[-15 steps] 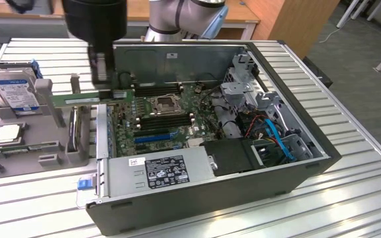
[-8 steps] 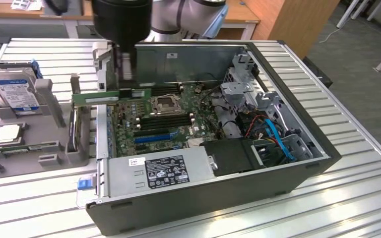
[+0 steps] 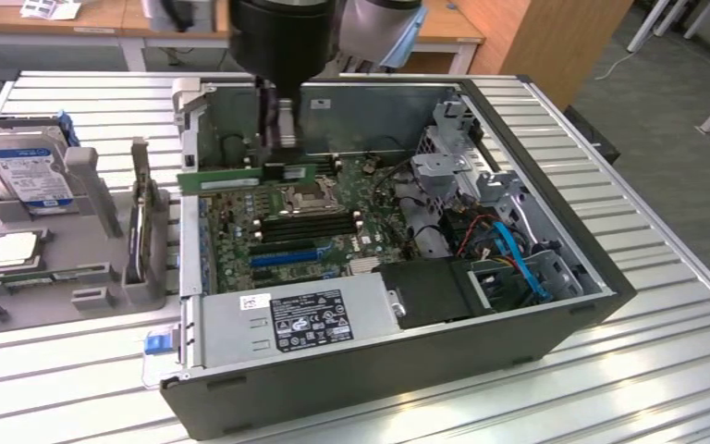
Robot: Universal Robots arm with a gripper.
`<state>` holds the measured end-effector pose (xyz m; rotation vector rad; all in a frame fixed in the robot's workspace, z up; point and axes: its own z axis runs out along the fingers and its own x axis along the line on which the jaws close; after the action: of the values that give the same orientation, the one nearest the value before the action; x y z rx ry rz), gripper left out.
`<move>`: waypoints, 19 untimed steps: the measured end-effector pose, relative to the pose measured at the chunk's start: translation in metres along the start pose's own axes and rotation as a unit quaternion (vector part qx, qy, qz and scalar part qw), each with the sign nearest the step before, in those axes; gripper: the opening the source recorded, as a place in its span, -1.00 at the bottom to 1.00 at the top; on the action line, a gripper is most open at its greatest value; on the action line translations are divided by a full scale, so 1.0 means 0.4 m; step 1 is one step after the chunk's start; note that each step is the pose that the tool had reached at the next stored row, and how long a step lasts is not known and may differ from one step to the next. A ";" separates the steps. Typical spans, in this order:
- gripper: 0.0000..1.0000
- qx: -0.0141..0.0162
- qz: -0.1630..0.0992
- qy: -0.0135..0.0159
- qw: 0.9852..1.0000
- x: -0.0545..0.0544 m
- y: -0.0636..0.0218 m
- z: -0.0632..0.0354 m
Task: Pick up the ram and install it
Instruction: 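Pick up the ram and move it above insertion slot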
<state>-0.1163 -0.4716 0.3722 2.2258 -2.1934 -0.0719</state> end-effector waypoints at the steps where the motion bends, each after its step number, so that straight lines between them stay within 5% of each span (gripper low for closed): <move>1: -0.76 0.000 0.000 0.000 1.000 0.000 -0.011 0.000; 19: -0.76 0.000 -0.001 0.000 1.000 0.003 -0.215 -0.004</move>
<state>-0.0302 -0.4716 0.3701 2.2269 -2.1922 -0.0719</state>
